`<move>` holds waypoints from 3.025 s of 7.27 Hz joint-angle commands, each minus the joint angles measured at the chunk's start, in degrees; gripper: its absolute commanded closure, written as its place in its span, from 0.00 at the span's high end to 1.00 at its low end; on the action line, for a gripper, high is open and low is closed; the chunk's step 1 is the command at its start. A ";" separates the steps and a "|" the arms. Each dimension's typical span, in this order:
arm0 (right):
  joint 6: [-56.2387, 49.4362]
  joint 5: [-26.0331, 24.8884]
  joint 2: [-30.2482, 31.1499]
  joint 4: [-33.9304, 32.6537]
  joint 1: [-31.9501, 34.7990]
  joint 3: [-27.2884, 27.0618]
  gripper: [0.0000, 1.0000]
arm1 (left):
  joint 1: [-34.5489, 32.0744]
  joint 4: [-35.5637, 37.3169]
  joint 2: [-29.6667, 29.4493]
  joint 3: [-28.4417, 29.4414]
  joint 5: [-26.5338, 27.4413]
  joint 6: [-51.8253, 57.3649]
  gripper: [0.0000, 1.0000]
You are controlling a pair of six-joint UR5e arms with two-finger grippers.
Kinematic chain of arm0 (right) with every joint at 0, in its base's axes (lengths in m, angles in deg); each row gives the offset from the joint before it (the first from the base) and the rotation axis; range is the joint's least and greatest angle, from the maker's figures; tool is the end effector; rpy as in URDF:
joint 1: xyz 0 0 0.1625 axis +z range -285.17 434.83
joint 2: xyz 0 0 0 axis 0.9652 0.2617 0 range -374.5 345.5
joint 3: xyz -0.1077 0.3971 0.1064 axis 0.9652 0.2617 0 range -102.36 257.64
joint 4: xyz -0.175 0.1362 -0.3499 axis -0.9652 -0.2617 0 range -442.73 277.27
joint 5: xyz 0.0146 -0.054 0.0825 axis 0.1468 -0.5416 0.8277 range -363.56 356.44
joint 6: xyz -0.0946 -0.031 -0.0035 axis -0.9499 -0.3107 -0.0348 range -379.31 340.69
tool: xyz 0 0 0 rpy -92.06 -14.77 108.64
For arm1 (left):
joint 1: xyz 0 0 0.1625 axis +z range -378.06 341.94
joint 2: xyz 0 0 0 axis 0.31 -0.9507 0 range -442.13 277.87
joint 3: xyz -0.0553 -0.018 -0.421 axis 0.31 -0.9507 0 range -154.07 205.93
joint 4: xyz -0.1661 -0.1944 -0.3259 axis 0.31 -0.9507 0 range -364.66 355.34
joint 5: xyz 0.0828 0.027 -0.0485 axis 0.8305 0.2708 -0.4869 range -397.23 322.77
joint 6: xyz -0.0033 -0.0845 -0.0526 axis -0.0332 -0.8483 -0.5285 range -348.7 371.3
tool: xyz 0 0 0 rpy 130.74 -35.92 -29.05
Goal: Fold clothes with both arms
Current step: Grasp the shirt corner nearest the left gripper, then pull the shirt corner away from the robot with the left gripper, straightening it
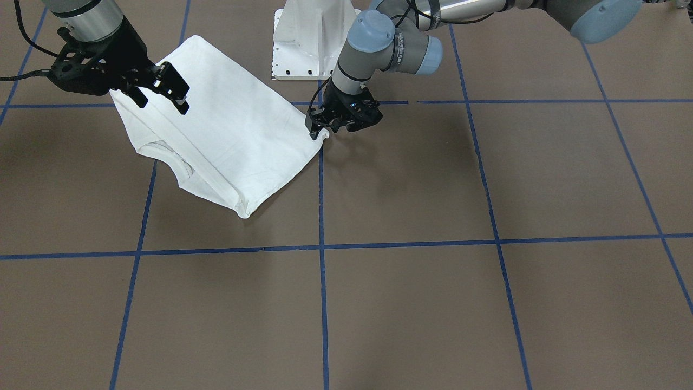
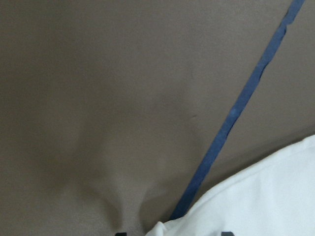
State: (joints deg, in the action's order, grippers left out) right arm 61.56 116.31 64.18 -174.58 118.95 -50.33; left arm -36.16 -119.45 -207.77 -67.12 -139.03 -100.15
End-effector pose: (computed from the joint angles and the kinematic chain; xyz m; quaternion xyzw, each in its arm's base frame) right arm -0.2794 -0.3875 0.2669 -0.0367 -0.4532 0.1671 0.8749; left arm 0.6165 -0.3203 0.2171 -0.1026 0.5205 -0.2353 0.8144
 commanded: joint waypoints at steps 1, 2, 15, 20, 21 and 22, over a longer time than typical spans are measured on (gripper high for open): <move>0.00 0.02 0.07 0.00 0.09 0.00 1.00 | -0.01 -0.09 -0.23 0.07 0.02 0.00 0.49; 0.00 0.02 0.07 0.00 0.09 0.00 1.00 | -0.01 -0.09 -0.14 0.07 0.02 0.00 0.43; 0.00 -0.77 -2.04 0.27 1.59 -0.17 1.00 | -23.81 -1.23 -5.55 16.19 -0.50 25.64 0.00; 0.00 -0.86 -2.04 0.27 1.58 0.00 1.00 | -26.64 -21.31 -21.82 44.06 -0.15 34.77 0.00; 0.00 -0.86 -2.04 0.27 1.50 0.00 1.00 | -26.64 -25.45 -23.07 48.19 -0.15 34.98 0.00; 0.00 -0.86 -2.04 0.27 1.50 0.35 1.00 | -26.72 -26.10 -23.08 48.40 0.37 35.06 0.00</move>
State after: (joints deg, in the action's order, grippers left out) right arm 61.55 115.45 62.14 -174.31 120.47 -50.24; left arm -62.82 -143.10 -229.98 -20.90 -139.07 -65.64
